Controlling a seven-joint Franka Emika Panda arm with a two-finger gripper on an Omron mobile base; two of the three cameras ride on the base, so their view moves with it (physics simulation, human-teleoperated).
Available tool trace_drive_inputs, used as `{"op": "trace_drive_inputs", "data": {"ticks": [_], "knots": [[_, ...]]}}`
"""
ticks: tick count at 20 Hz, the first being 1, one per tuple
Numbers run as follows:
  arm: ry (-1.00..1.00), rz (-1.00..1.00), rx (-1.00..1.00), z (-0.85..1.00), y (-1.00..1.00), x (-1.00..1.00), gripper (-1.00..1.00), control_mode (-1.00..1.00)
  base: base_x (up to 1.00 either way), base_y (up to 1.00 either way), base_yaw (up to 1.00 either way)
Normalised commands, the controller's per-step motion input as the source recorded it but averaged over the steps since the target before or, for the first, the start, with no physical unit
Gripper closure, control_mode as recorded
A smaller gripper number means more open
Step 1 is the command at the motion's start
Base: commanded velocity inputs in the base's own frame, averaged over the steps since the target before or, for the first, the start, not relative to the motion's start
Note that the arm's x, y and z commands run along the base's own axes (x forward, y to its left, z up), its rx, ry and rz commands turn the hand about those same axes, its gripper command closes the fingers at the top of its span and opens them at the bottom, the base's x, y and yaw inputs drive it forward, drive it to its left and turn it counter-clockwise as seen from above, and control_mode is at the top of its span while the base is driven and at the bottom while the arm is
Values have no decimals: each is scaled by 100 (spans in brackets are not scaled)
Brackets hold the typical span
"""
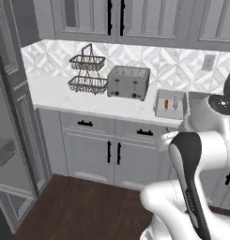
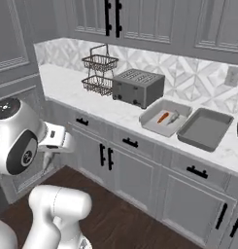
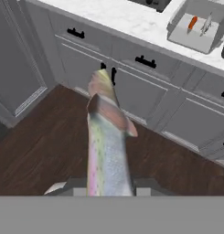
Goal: Place one carrot and one fish in each tupperware on the nearby counter, to pack two identical lunches.
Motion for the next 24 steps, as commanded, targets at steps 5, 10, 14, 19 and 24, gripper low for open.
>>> {"op": "trace_drive_inputs", "data": {"ticks": [5, 10, 14, 19, 24], "knots": [[0, 0, 0, 0, 0, 0, 100, 100, 6, -100, -71], [0, 0, 0, 0, 0, 0, 100, 100, 28, -87, -63], [0, 0, 0, 0, 0, 0, 100, 100, 77, -33, -45], [0, 0, 0, 0, 0, 0, 100, 100, 100, 6, -15], [0, 0, 0, 0, 0, 0, 100, 100, 51, 36, 11]]}}
